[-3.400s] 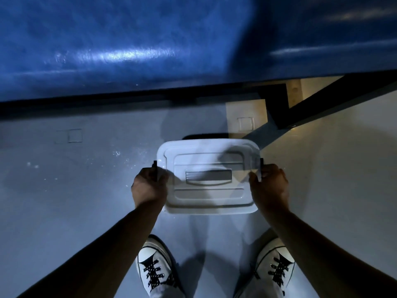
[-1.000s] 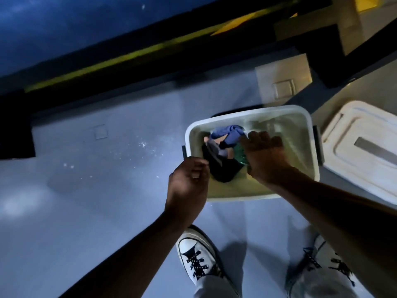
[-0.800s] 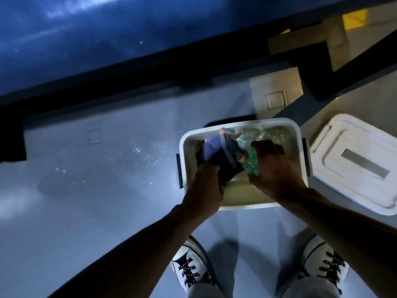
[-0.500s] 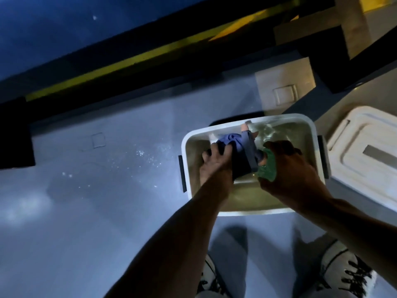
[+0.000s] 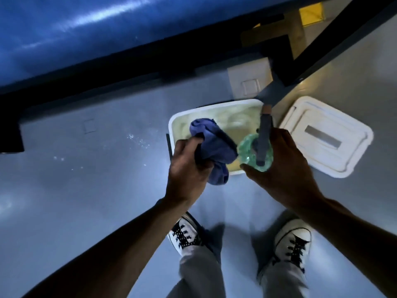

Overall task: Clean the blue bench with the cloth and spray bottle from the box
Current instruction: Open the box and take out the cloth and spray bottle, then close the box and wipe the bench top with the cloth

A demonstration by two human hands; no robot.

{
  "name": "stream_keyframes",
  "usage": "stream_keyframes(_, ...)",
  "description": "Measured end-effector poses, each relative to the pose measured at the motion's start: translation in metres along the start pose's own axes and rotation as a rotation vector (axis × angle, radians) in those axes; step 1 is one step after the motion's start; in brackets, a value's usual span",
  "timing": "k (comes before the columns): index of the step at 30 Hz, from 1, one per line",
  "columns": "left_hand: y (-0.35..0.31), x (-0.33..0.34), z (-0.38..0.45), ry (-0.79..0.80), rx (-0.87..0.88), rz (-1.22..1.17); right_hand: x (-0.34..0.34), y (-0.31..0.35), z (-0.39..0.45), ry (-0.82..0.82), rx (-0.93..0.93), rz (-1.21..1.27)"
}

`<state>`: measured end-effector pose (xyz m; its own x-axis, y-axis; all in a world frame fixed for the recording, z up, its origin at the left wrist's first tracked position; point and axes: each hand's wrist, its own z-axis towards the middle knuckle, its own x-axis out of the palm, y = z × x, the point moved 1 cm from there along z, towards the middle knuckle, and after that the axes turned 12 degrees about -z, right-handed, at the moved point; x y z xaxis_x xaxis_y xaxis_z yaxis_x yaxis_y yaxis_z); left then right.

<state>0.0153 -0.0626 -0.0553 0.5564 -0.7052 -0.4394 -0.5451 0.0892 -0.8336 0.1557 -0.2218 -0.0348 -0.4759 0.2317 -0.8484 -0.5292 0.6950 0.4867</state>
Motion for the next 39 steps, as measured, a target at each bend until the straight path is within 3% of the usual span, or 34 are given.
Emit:
stream_keyframes(6,0.023,0.005,-0.096,0.082,-0.081,0.074,-0.014,-0.026,-0.080,0.102,0.019,-0.069)
stream_keyframes(14,0.146,0.085,-0.114,0.196,-0.132,0.481,0.094,-0.122,-0.119,0.166,-0.039,-0.072)
stream_keyframes(18,0.166,0.111,-0.100,0.108,-0.285,0.382,0.138,-0.157,-0.121,0.191,-0.142,-0.098)
stream_keyframes(23,0.169,0.114,-0.100,0.181,-0.300,0.410,0.147,-0.170,-0.129,0.203,-0.093,-0.061)
stream_keyframes(25,0.157,0.110,-0.102,0.174,-0.256,0.439,0.137,-0.170,-0.131,0.227,-0.082,-0.071)
stream_keyframes(29,0.095,0.108,-0.098,0.054,-0.129,0.229,0.101,-0.163,-0.139,0.305,-0.019,-0.115)
stream_keyframes(32,0.027,0.116,-0.078,0.066,-0.174,0.039,0.070,-0.163,-0.147,0.292,0.058,-0.171)
stream_keyframes(35,-0.026,0.137,-0.047,0.120,-0.085,-0.110,0.039,-0.177,-0.137,0.195,0.289,-0.085)
stream_keyframes(39,-0.070,0.182,0.006,0.184,-0.043,-0.063,0.009,-0.206,-0.101,0.081,0.680,0.160)
